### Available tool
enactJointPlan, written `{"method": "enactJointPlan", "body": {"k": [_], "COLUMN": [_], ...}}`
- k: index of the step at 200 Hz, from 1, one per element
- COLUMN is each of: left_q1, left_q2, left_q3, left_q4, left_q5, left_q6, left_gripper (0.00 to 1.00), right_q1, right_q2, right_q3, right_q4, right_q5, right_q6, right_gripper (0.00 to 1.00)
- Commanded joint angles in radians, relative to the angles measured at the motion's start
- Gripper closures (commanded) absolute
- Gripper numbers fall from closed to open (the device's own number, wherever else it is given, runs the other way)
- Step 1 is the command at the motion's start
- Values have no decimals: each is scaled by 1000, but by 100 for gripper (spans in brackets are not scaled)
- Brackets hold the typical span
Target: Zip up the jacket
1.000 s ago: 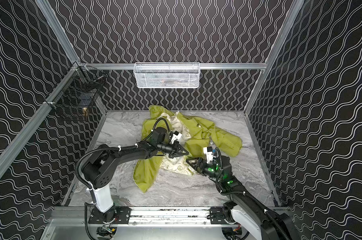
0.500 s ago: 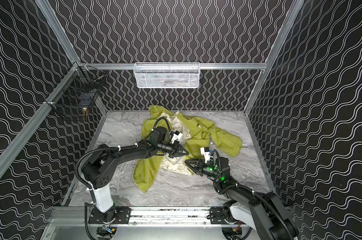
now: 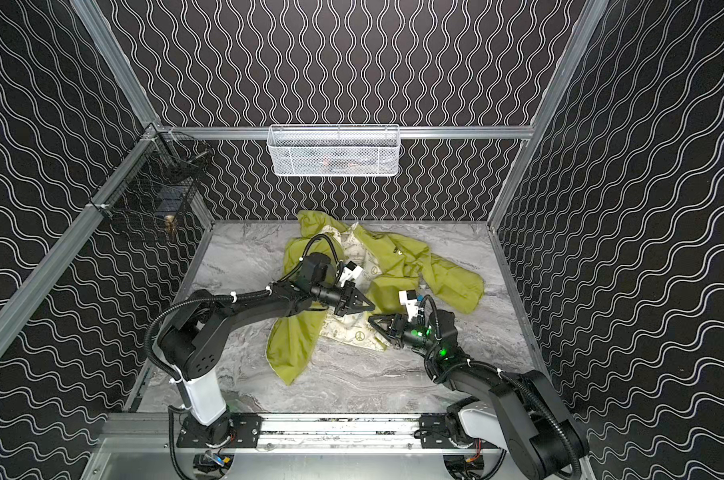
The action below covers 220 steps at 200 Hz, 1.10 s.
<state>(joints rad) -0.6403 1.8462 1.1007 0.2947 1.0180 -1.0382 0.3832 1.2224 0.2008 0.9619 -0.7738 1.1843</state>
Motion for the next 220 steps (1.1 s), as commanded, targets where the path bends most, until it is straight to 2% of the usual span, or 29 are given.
{"method": "enactJointPlan", "body": {"k": [1, 28, 55, 159, 173, 187, 202, 220], "left_q1": [4, 5, 6, 8, 11, 17, 32, 64], "left_q2": [-12, -15, -12, -15, -19, -30, -61, -114], "left_q3": [-4, -1, 1, 6, 7, 11, 18, 37], "left_q4": [24, 11, 4, -12, -20, -56, -140, -310], "left_q5": [31, 31, 32, 31, 24, 4, -30, -95], "left_q6": [14, 25, 30, 39, 42, 61, 110, 205], "left_gripper": [100, 100, 100, 100, 92, 74, 61, 53], "right_q1": [-1, 0, -1, -1, -1, 0, -1, 0], "right_q2": [21, 53, 71, 84, 89, 88, 82, 66], "right_q3": [11, 20, 25, 27, 27, 26, 27, 32], "right_q4": [88, 131, 151, 133, 135, 124, 102, 40], "right_q5": [-20, -43, -66, -74, -75, -73, -70, -55], "right_q6": [0, 9, 4, -17, -18, -22, -33, -64], "right_gripper": [75, 81, 82, 95, 99, 100, 100, 100]}}
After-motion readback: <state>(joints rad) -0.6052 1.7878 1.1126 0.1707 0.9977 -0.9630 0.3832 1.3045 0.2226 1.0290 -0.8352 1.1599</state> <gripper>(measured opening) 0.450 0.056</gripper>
